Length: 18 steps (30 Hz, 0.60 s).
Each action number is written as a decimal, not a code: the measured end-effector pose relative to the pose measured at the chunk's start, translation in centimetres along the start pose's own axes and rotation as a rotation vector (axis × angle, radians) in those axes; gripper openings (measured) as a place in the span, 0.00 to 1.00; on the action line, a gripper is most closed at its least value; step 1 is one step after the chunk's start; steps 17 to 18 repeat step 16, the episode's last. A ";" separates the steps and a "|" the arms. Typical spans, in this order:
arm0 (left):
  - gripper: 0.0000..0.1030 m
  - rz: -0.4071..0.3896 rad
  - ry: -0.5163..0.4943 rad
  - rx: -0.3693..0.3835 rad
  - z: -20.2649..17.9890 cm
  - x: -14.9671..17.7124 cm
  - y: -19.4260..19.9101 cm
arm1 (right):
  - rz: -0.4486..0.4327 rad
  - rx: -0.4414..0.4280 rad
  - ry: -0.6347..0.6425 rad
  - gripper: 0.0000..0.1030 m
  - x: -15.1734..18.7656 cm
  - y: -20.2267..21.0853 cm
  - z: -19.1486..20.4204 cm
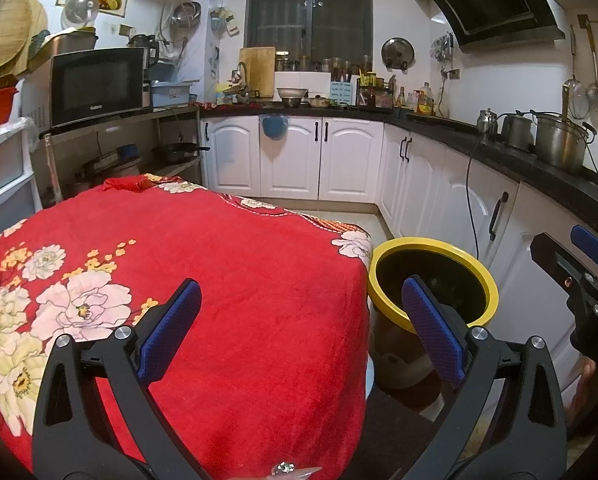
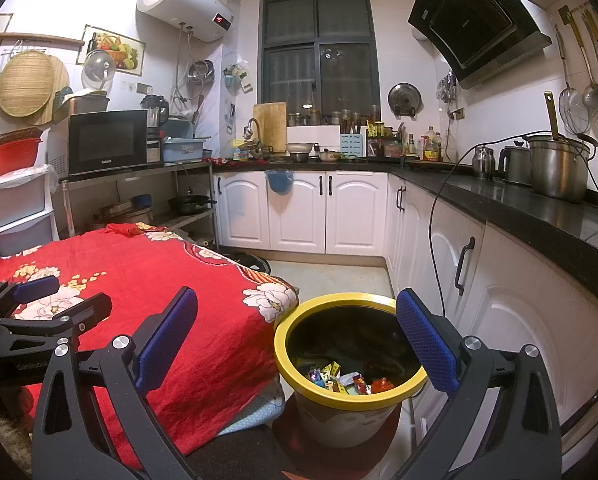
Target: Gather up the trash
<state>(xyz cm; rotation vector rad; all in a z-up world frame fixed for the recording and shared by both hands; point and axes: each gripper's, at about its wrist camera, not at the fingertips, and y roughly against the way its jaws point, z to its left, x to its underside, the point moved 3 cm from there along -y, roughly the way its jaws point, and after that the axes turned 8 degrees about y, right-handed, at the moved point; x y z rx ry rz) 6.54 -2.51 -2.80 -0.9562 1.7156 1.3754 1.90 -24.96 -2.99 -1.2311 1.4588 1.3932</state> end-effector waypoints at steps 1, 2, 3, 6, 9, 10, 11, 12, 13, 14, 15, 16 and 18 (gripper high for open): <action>0.90 0.003 0.001 0.004 0.2 -0.1 -0.1 | 0.000 0.000 0.000 0.94 0.0 0.0 0.0; 0.90 0.005 0.003 0.008 0.3 -0.1 -0.1 | 0.003 0.002 -0.002 0.94 0.1 0.0 -0.1; 0.90 0.011 0.008 0.016 0.5 -0.1 -0.2 | 0.006 0.002 -0.005 0.94 0.2 -0.1 -0.3; 0.90 0.025 0.009 0.021 0.6 -0.1 -0.4 | 0.018 0.002 -0.011 0.94 0.7 -0.3 -0.6; 0.90 0.058 0.045 0.028 1.9 -0.5 -0.6 | 0.038 -0.013 -0.014 0.94 0.7 -1.3 -0.4; 0.90 0.072 0.060 0.025 2.4 -0.6 -0.5 | 0.047 -0.041 -0.002 0.94 0.3 -2.1 0.1; 0.90 0.092 0.085 0.010 3.8 -0.7 -0.4 | 0.048 -0.066 0.017 0.94 -0.3 -2.7 1.0; 0.90 0.114 0.115 -0.032 6.0 -1.0 -0.3 | 0.054 -0.096 0.039 0.94 -0.9 -3.5 2.0; 0.90 0.128 0.149 -0.084 8.5 -1.1 0.1 | 0.068 -0.171 0.064 0.94 -1.9 -4.9 4.0; 0.90 0.131 0.174 -0.123 10.5 -1.2 0.4 | 0.091 -0.250 0.084 0.94 -2.6 -6.3 6.2; 0.90 0.129 0.206 -0.202 13.9 -1.2 1.1 | 0.118 -0.312 0.110 0.94 -3.1 -7.4 8.3; 0.90 0.130 0.237 -0.308 17.8 -1.2 1.8 | 0.154 -0.397 0.153 0.94 -3.7 -8.8 11.6; 0.90 0.130 0.237 -0.308 17.8 -1.2 1.8 | 0.154 -0.397 0.153 0.94 -3.7 -8.8 11.6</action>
